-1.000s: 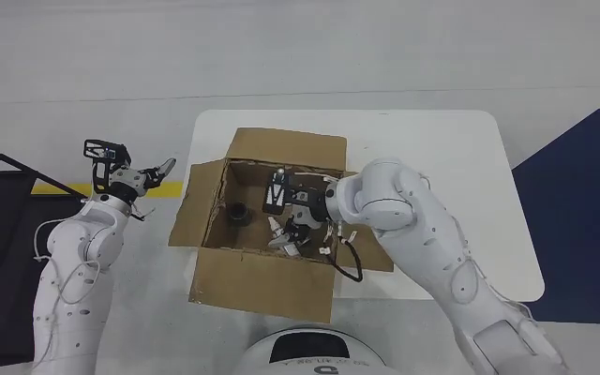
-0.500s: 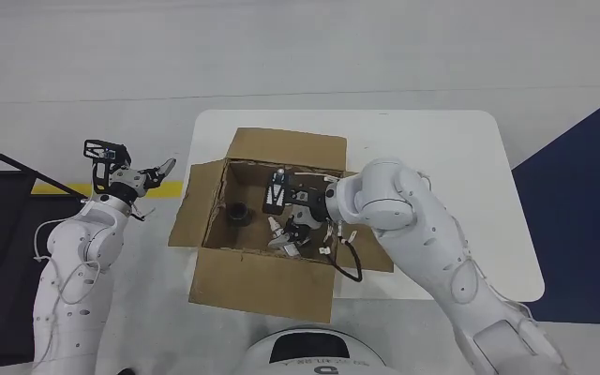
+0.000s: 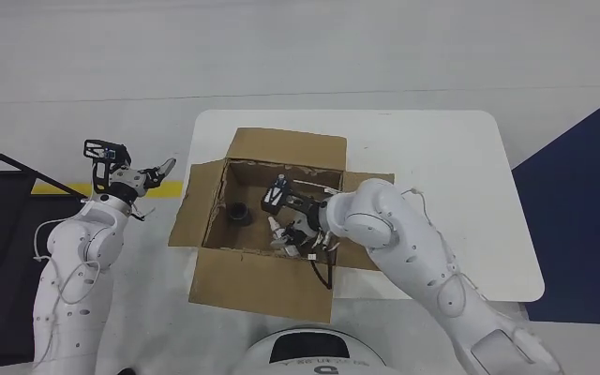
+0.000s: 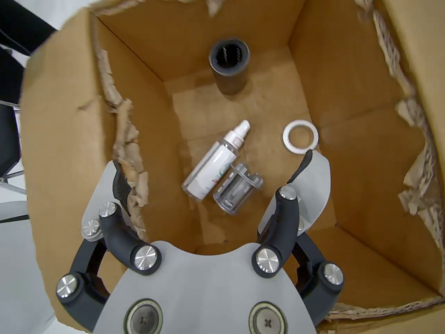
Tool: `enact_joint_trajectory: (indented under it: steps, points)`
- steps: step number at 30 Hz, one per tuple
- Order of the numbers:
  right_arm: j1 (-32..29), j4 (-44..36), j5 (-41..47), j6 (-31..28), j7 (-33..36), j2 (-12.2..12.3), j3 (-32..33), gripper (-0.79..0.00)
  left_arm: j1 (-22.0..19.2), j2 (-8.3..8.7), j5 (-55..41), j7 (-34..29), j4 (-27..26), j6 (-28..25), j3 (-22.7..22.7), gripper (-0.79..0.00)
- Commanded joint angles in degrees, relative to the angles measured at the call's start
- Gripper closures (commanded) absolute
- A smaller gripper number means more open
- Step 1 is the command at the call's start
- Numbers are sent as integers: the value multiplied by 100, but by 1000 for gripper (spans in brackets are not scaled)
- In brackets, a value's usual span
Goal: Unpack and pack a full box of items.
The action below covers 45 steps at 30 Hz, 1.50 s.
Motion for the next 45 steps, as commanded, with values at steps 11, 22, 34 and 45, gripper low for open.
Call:
enact_joint_trajectory:
  steps: [11,22,34,45]
  points:
    - [504,977,-24,1016,486,-127,-401,-785,0,0,0,0,0,0,0,-785]
    - [885,1883,11,1291,267,-317,-826,-782,0,0,0,0,0,0,0,-785]
    - [1383,2916,452,1046,390,-529,-1138,-388,0,0,0,0,0,0,0,-785]
    - [1546,2959,602,740,179,-598,-1184,0,0,0,0,0,0,0,0,-785]
